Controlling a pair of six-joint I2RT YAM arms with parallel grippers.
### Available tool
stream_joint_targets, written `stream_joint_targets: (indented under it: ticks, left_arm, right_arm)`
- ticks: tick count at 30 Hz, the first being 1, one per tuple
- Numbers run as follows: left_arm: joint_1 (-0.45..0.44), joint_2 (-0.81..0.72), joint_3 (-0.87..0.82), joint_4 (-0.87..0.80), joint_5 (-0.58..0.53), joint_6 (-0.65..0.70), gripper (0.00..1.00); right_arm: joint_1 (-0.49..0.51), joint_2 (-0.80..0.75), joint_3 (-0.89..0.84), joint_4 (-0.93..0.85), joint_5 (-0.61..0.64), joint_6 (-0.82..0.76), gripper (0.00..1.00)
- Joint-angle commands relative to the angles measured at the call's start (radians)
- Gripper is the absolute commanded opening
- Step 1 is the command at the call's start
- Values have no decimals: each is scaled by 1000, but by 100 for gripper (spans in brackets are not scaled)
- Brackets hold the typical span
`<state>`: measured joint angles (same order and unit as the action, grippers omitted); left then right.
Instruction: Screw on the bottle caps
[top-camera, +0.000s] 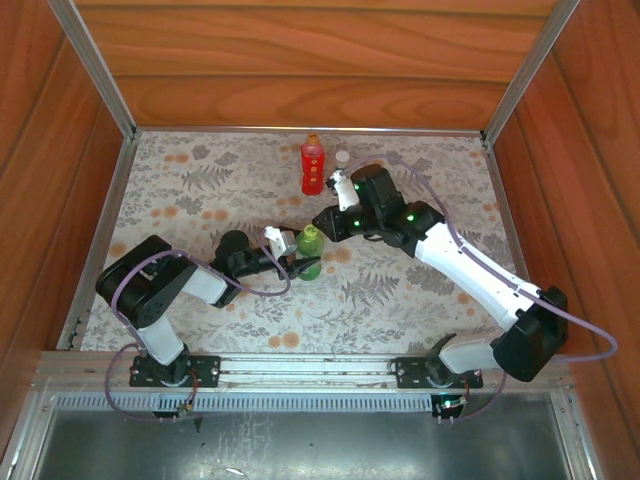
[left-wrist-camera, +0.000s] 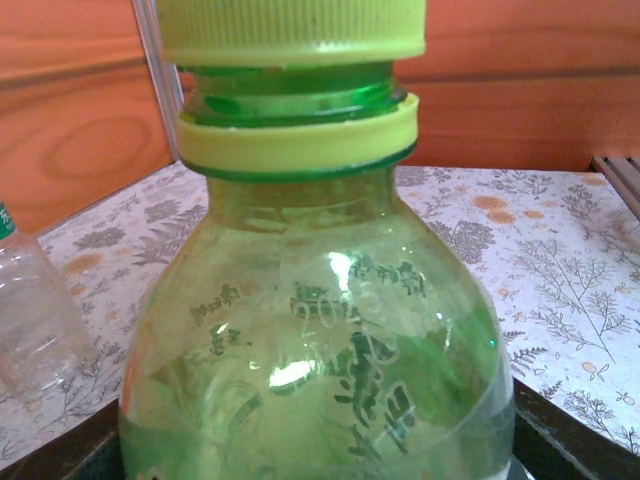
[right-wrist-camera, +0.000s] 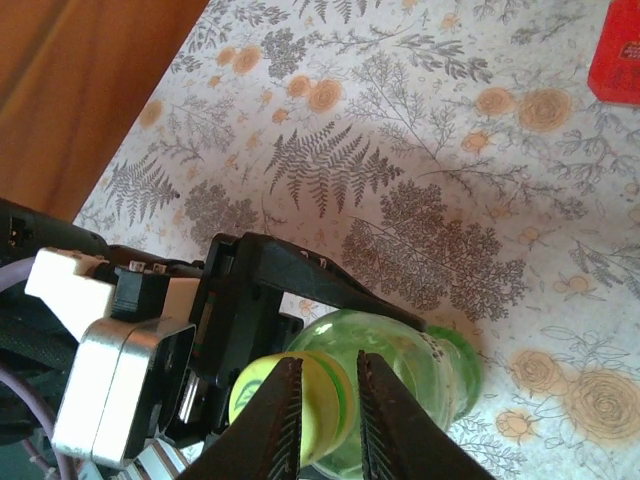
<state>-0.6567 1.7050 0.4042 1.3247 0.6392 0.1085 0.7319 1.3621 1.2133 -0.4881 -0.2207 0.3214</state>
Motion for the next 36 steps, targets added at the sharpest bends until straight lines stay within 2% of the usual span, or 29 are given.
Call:
stream_joint_targets:
  ticks: [1, 14, 22, 24, 30, 36]
  left_arm:
    - [-11, 0, 4, -71, 49, -18, 67]
    - [-10, -1, 18, -96, 18, -63, 66]
    - [-9, 0, 27, -110, 6, -77, 66]
    - [-9, -2, 25, -111, 6, -67, 66]
    - [-9, -10, 10, -113, 1, -23, 66]
    - [-9, -12, 9, -116, 5, -17, 66]
  right_arm:
    - [-8, 17, 26, -23, -57, -17, 21]
    - [-13, -15, -30, -50, -108, -4, 15]
    - [-13, -75, -91, -47, -208, 2, 14]
    - [-14, -99, -102, -37, -189, 3, 14]
    - [-24, -119, -84, 5, -80, -8, 23]
    - [-48, -20, -5, 16, -119, -35, 28]
